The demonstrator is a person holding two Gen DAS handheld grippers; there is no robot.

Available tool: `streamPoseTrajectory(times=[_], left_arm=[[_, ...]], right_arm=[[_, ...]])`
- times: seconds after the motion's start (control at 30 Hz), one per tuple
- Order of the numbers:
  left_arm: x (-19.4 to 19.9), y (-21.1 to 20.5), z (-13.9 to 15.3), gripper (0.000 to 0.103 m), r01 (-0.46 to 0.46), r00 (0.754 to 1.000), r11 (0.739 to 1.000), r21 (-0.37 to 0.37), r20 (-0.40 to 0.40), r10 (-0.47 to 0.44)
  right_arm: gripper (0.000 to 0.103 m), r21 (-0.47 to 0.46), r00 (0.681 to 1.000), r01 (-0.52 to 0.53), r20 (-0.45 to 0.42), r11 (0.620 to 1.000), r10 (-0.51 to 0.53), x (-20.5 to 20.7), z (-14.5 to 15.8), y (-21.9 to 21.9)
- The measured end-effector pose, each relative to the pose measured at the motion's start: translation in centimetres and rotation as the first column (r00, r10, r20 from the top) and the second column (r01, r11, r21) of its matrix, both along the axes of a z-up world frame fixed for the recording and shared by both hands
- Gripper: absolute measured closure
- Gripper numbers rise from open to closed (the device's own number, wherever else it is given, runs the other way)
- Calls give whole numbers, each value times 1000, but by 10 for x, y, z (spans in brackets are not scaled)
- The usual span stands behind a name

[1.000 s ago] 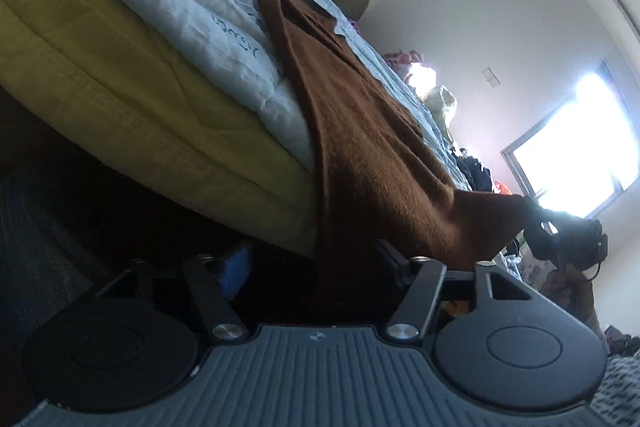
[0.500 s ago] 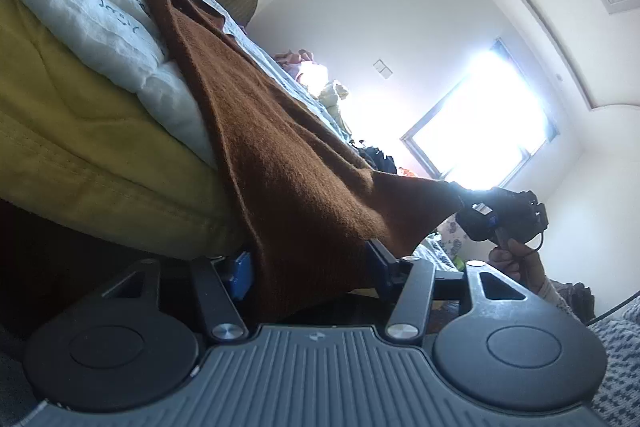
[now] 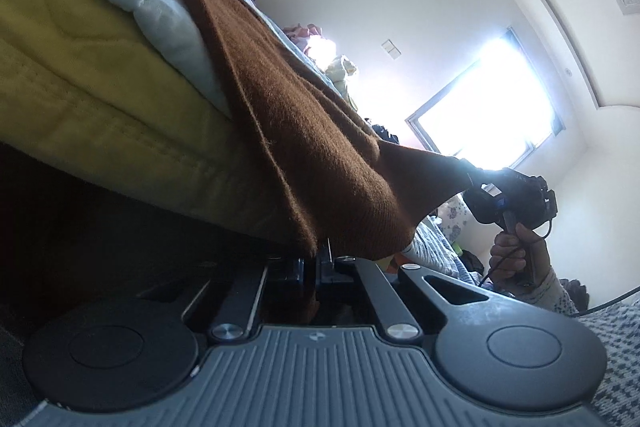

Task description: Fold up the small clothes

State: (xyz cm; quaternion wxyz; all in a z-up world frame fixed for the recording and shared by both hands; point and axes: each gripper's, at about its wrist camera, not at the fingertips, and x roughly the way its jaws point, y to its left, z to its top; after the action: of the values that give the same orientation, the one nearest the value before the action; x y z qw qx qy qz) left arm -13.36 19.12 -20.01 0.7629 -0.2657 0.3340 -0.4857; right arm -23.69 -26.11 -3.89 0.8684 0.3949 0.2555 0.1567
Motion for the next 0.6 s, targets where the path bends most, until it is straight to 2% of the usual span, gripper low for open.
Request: streamPoseTrajectory(times=[0.1,0.17,0.27,0.33,0.43,0.6], left_arm=[[-12,2,11,100,-30,1000,999,-30,3,30],[-19,10,19,100,-52,998,994,-96,-21,51],[-23,21,34,100,-98,994,972,-212,-66,86],[-20,28,45,100,-132,988,943,-305,-113,101],[-11,34,61,100,-177,980,903,-392,-153,125],[18,47,79,100,-274,957,841,-467,-219,190]], right_arm=[[97,-38,1000,4,29,999,-3,-6,6,2],[98,-68,998,-6,61,998,10,-10,12,6],[98,-63,995,-22,92,998,28,-11,19,8],[98,-48,993,-26,116,999,32,-8,25,9],[98,-6,987,-44,156,999,44,5,35,4],[98,65,986,-64,157,996,53,47,39,-10]])
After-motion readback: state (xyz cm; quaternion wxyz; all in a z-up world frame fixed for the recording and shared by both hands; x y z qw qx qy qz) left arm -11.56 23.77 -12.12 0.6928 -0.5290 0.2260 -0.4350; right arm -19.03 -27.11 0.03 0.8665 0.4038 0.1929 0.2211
